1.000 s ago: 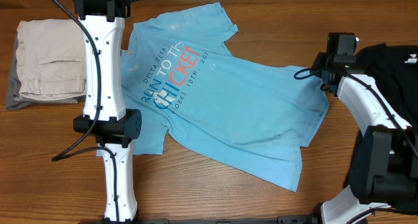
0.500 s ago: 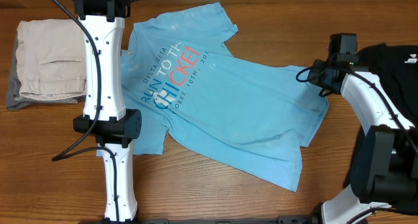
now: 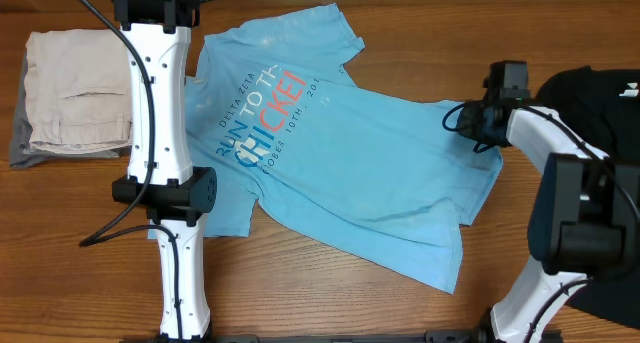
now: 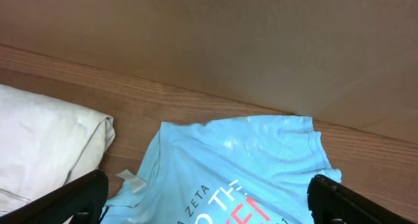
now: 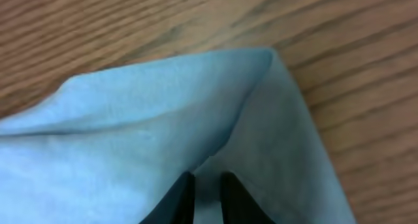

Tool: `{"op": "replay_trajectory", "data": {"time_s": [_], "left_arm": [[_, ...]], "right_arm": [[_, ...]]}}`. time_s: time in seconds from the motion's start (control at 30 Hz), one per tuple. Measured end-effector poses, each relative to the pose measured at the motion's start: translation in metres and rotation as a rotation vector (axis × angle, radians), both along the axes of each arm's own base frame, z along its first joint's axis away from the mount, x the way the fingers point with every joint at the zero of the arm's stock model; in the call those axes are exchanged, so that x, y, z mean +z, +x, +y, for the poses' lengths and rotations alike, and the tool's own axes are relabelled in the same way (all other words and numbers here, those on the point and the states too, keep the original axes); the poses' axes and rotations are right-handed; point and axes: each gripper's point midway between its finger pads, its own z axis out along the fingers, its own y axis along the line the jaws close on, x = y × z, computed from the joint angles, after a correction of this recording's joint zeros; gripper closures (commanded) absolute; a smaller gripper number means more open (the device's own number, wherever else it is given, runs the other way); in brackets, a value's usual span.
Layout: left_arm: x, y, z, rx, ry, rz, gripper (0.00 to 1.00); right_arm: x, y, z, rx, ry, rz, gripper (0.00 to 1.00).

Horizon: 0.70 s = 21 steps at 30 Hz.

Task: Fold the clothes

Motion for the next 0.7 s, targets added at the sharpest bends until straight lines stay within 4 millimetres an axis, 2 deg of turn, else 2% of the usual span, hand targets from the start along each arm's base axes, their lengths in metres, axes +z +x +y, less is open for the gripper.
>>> {"op": "replay_trajectory", "data": {"time_s": [0.23, 0.47, 0.7], "left_arm": [[0.0, 0.0, 0.0, 0.001, 0.0, 0.0, 0.0], [0.0, 0.0, 0.0, 0.0, 0.0, 0.0, 0.0], [0.0, 0.0, 0.0, 0.001, 0.0, 0.0, 0.0]], "right_arm": [[0.0, -0.004, -0.008, 0.02, -0.061, 0.024, 0.82], [0.001, -0.009, -0.031, -0.018, -0.188, 0.046, 0.81], [0.01, -0.007, -0.04, -0.036, -0.237, 0.059, 0.66]]}}
